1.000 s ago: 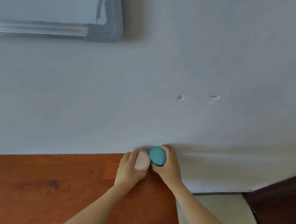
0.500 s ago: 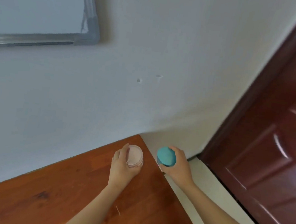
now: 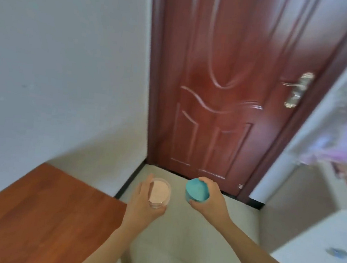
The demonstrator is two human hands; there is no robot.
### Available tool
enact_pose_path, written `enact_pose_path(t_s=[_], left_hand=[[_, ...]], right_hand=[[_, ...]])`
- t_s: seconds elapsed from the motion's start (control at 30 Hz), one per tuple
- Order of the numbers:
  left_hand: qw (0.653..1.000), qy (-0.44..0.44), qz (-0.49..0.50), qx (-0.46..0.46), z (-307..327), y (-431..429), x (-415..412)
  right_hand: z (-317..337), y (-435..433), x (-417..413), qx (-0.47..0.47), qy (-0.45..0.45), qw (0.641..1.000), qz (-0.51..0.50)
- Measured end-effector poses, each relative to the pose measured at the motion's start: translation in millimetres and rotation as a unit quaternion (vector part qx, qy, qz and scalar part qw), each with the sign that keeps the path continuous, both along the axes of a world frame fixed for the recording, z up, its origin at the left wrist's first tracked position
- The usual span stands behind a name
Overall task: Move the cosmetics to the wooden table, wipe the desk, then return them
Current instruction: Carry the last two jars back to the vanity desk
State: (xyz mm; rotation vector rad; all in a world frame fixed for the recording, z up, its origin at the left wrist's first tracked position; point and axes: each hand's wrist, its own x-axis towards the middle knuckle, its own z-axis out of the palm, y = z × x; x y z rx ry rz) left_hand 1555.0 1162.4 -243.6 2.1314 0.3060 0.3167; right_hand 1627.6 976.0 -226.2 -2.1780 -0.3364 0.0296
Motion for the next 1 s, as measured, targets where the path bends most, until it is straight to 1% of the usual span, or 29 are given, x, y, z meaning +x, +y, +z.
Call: enact_pose_path(t_s=[0.03,0.1,0.13,0.3,0.4,0.57,0.7,0.83,1.0], left_hand=[[0.999,-0.004,-0.031,-0.013,-1,-40,13],[0.997,0.005,-0.045,-0.058,-12,-76,30],[0.996,0.005,-0.061,-0.072,-18,-109,41],[0.979,0.016,-0.185,-0.09,-8,-286,68],[0.963,0.035,-0.244,-0.106,-16,-367,79],[0.947,0.033,-0.307,-0.092,-16,-472,86],[0.933,0.044,-0.347,-0.087,-25,-533,112],[0.919,0.058,-0.372,-0.113,-27,-592,152],[0.911,0.051,-0.401,-0.081,-27,-671,218]], right_hand=[[1,-44,-1,0.004,-0.005,1.0,-0.027],[6,-87,-4,0.007,-0.003,0.999,-0.054],[7,-123,-7,0.006,-0.002,0.996,-0.084],[8,-307,-34,-0.007,0.009,0.975,-0.222],[5,-388,-57,-0.032,0.019,0.959,-0.282],[-12,-476,-91,-0.016,0.035,0.922,-0.386],[-27,-528,-97,-0.016,0.05,0.898,-0.437],[-27,-585,-73,-0.021,0.052,0.888,-0.456],[-13,-665,-25,-0.02,0.046,0.871,-0.489]])
